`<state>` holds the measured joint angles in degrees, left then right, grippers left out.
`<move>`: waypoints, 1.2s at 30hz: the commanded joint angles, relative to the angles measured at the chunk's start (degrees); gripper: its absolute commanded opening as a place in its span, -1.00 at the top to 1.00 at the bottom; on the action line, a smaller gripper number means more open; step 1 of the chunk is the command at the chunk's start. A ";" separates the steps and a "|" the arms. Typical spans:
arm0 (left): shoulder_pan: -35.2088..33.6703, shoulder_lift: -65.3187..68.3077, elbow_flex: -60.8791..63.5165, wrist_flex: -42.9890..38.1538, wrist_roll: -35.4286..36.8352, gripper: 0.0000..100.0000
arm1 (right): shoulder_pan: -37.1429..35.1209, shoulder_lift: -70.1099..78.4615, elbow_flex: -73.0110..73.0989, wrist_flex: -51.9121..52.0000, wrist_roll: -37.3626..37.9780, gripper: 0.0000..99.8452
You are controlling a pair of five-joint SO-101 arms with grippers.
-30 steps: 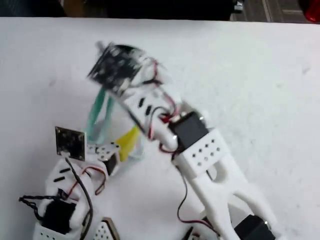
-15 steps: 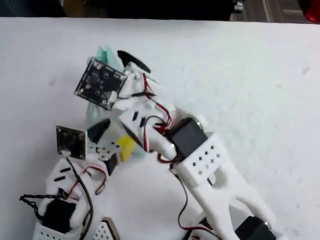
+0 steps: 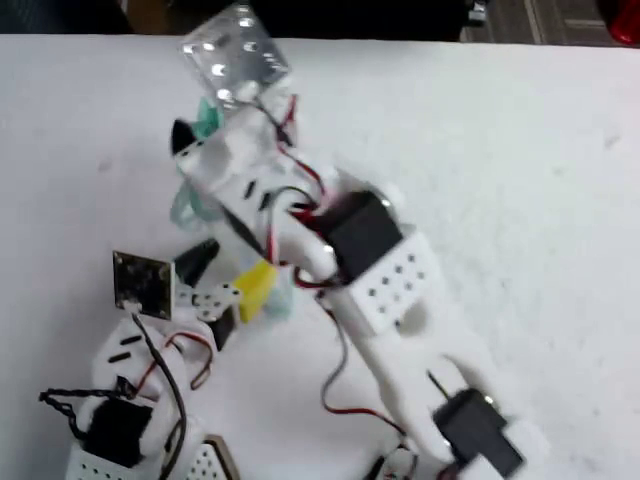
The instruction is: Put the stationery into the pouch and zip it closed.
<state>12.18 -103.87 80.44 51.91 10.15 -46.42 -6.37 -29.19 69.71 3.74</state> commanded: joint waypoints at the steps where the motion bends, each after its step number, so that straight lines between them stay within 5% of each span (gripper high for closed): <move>1: 0.66 -0.66 -0.35 -0.70 -0.53 0.43 | -2.24 7.16 -12.75 10.86 -2.73 0.49; 10: 0.66 -0.66 -0.35 -0.79 -0.53 0.43 | -0.13 22.29 -27.60 28.79 -3.52 0.49; 16: 0.66 -0.66 -0.35 -0.79 -0.53 0.43 | 2.24 22.99 -27.60 28.88 -0.35 0.52; 21: 0.66 -0.66 -0.35 -0.79 -0.53 0.43 | 2.95 23.16 -26.37 28.97 10.02 0.96; 36: -4.44 -0.66 -15.30 8.09 -5.01 0.43 | 11.91 4.88 -10.46 28.88 17.85 0.97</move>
<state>10.07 -104.13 74.11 57.01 6.46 -37.80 6.11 -41.85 97.32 20.79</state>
